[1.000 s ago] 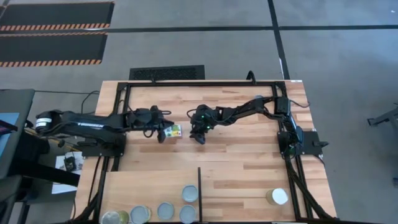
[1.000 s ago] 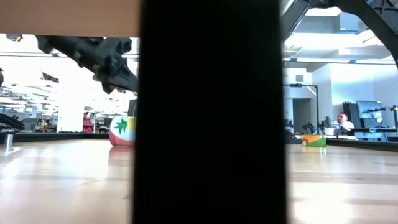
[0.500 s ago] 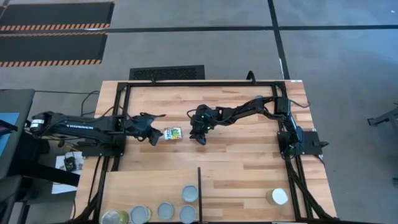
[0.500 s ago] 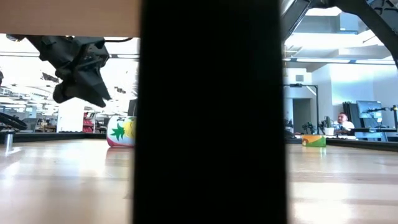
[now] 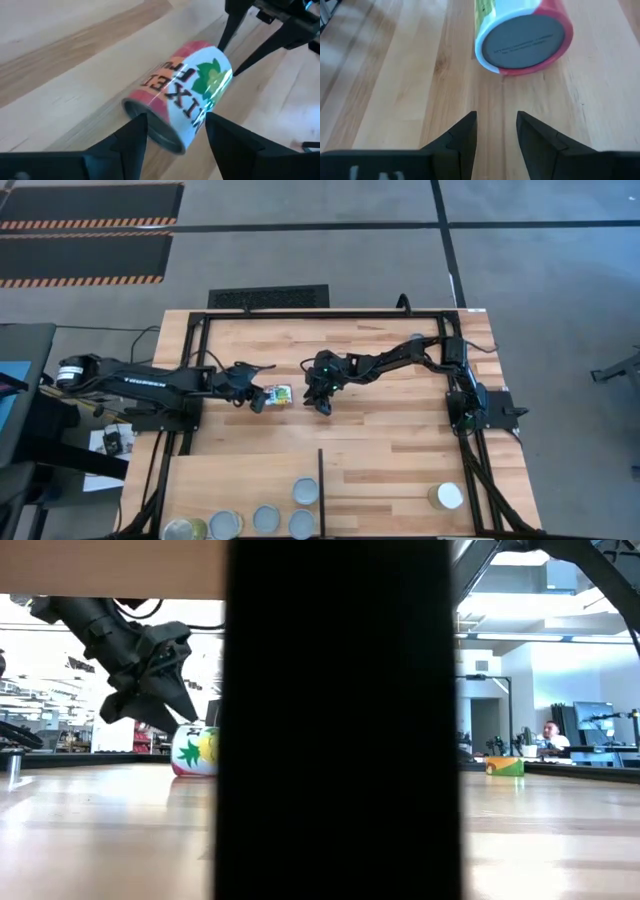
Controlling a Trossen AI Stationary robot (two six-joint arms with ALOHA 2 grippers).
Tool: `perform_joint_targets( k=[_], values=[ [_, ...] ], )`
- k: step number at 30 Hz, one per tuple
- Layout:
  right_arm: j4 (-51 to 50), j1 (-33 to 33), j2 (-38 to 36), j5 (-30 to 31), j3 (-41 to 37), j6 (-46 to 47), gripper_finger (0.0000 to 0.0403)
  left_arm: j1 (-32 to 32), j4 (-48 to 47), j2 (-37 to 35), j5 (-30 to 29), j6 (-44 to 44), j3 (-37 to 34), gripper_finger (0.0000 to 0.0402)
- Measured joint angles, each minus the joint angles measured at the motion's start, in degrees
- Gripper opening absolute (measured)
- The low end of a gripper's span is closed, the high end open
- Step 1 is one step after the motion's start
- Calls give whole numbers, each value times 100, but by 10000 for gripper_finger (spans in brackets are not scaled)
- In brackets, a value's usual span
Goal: Pick and place cans onto a shelf
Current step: Put the canned mixed fruit on the shelf
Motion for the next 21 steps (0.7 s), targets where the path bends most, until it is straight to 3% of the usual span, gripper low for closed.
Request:
perform_joint_targets(
  k=[7, 15, 21],
  values=[
    [16, -2, -1, 1, 0, -2, 161, 0, 496, 588, 5, 265, 0, 134],
    [14, -2, -1, 1, 0, -4, 161, 0, 945, 838, -129, 1085, 0, 17],
    [12, -2, 0, 3, 0, 0, 161, 184, 1074, 635, 36, 1571, 22, 3]
  ],
)
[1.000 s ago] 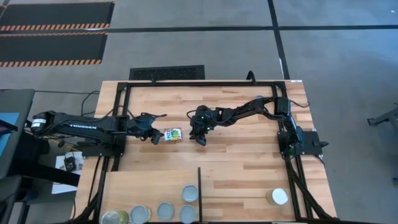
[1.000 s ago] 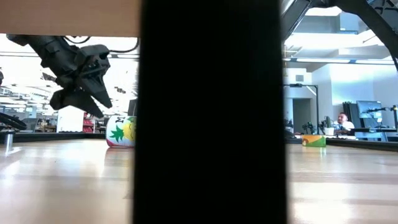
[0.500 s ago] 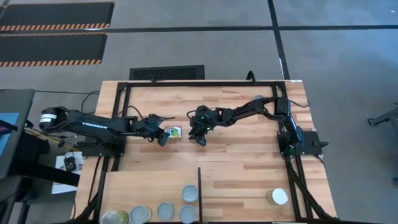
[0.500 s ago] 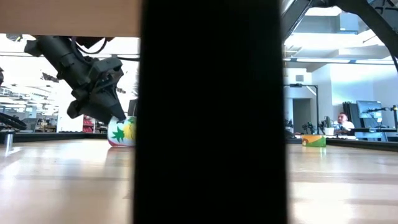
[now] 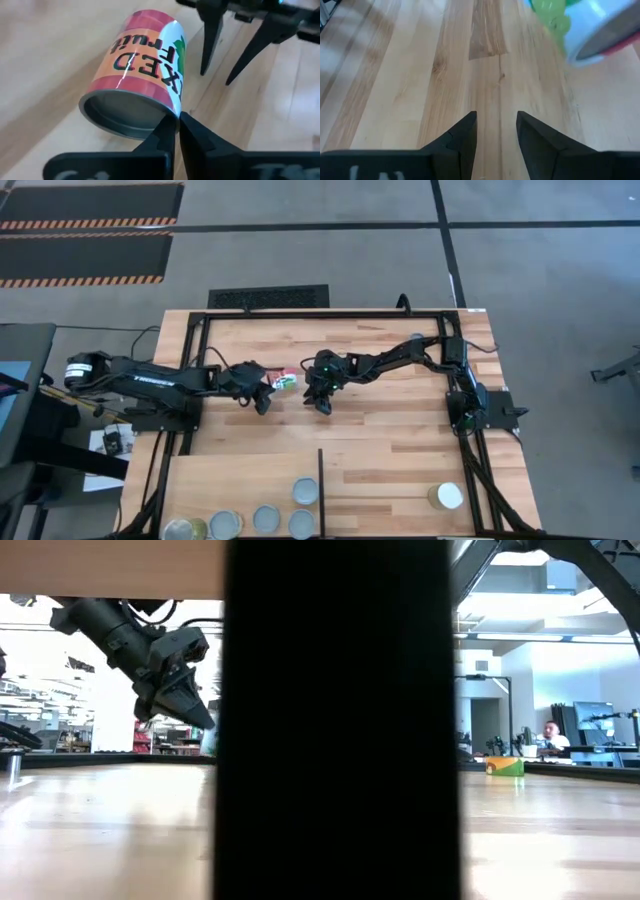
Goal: Pick and place cans onto a shelf
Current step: Put the canned mixed fruit on the shelf
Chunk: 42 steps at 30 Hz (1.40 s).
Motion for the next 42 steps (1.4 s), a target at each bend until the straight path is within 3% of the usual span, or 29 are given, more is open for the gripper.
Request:
perform_joint_targets(
  k=[4, 10, 16, 22, 31, 33, 37, 42],
  values=[
    [-145, 0, -51, 0, -10, 2, 161, 103, -531, -402, 126, 428, 343, 2],
    [-694, -2, -395, 2, -44, -347, 158, 126, -2494, -779, 127, 1147, 1476, 1],
    [29, -83, -954, 3, -987, -591, 131, 79, -4505, -618, 128, 1778, 2902, 0],
    [1744, -186, -1681, 214, -2205, -167, 86, -149, -6385, -76, 166, 2084, 4563, 0],
    [1927, 84, -2455, 1199, -2897, -96, 51, -1307, -9040, 1642, 131, 1581, 7317, 0],
    [1863, 187, -2502, 1296, -2928, -96, 50, -1642, -9219, 2028, 162, 1402, 7831, 0],
    [1874, 371, -2499, 1426, -2920, -108, 49, -2216, -9205, 2554, 901, 1139, 8600, 0],
    [1876, 469, -2499, 1525, -2920, -186, 49, -2893, -9175, 2822, 1235, 335, 8976, 0]
  ],
)
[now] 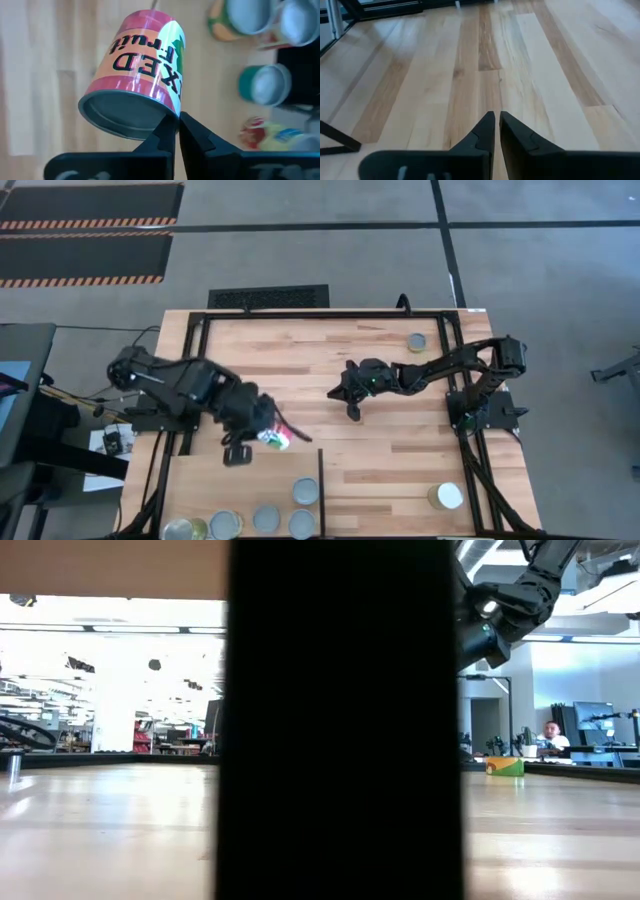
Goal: Pick and place cans onto a shelf
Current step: Put the canned mixed fruit on the shelf
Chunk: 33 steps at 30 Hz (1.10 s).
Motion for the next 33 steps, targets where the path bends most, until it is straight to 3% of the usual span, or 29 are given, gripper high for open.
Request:
perform_joint_targets(
  k=[10, 19, 26, 33],
  values=[
    [33, -15, 2, 3, 0, -8, 49, -1445, -23, 36, -115, -2271, -9, 0],
    [43, -19, 4, 3, 0, -24, 49, -2127, -21, 36, 66, -3920, -11, 0],
    [43, -10, 4, 1, 0, -91, 49, -2141, -20, 230, 329, -4317, -83, 0],
    [45, 35, 7, -2, 2, -112, 49, -1794, -14, 684, 972, -4051, -85, 0]
  ],
)
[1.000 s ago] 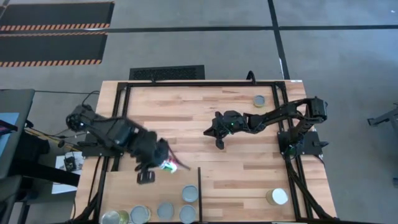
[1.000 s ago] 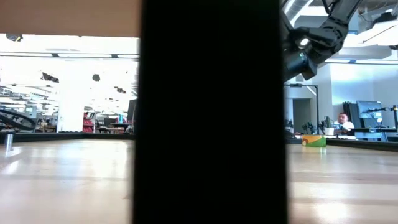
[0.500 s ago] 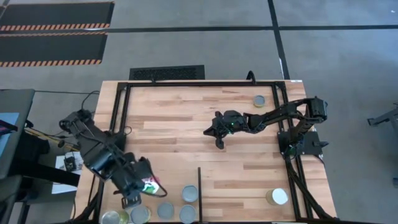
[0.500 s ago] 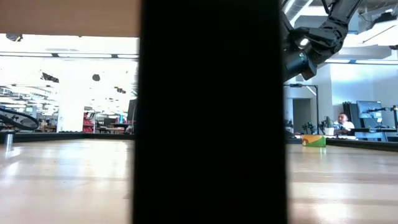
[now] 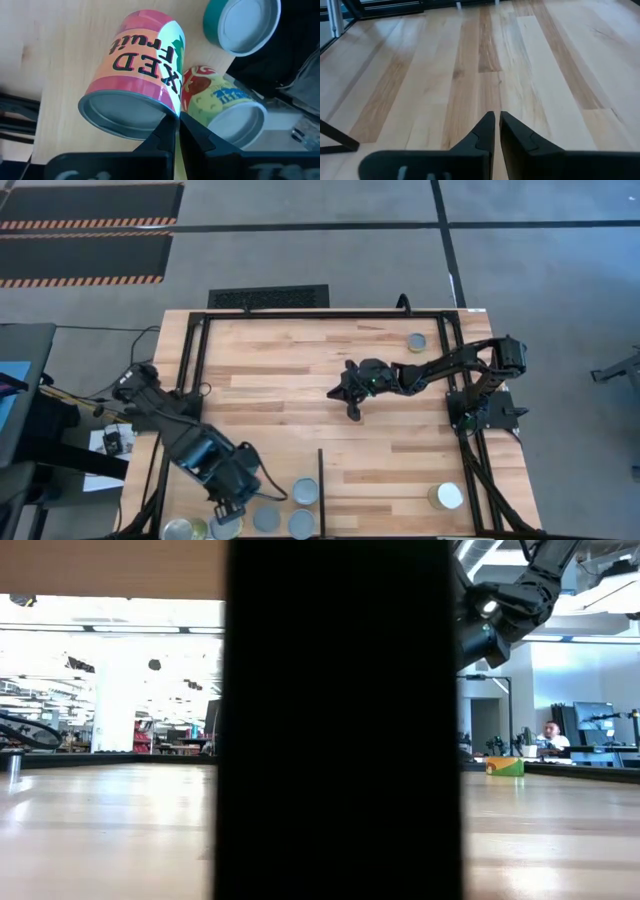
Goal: Pick and place cans onto a shelf
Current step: Put the canned mixed fruit on the shelf
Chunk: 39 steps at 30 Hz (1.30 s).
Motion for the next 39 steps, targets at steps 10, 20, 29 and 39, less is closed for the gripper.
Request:
perform_joint_targets(
  k=[10, 20, 29, 39],
  values=[
    [0, 58, 0, 0, 0, -60, 49, 406, -5, -6, 197, 108, -2, 10],
    [0, 58, 0, -1, 0, -58, 49, 544, -3, 5, 173, 290, -2, 51],
    [-5, 58, 0, -1, 2, -58, 49, 521, 15, 5, 35, 345, -2, 50],
    [-52, 58, 2, -1, 2, -56, 49, 441, 379, 5, -78, 384, -2, 50]
  ],
)
